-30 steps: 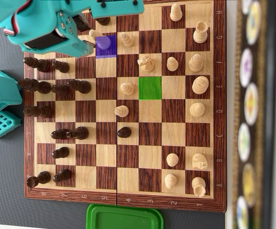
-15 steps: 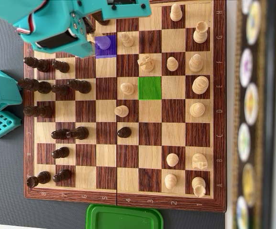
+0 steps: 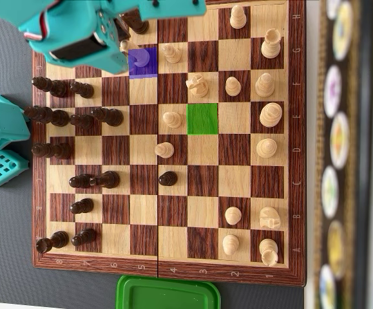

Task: Play chess

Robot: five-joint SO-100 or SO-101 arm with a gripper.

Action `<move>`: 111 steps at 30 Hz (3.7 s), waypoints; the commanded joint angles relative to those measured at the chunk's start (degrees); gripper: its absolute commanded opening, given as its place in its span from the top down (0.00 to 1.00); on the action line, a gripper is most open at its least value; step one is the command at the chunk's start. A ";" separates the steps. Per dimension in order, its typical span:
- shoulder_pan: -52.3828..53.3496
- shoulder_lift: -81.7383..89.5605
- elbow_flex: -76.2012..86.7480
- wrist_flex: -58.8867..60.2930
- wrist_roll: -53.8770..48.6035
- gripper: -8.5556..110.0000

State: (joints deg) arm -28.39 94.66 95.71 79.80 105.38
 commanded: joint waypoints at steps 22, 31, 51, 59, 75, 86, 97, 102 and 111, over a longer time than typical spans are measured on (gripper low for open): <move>1.23 -3.69 -0.88 0.00 1.76 0.81; 1.32 -4.04 -1.05 -0.44 1.85 0.81; 1.14 -3.87 -1.14 -0.53 1.85 0.85; 1.14 -3.87 -1.14 -0.53 1.67 0.87; 0.09 4.92 -1.14 -0.26 1.76 0.87; 3.78 6.42 0.09 0.09 1.14 0.87; 8.09 8.61 0.09 0.09 -0.44 0.87; 8.17 8.53 -0.26 0.09 -0.44 0.87; 9.23 8.44 -2.64 0.18 -0.53 0.87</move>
State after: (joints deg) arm -20.30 100.99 95.71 79.89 105.12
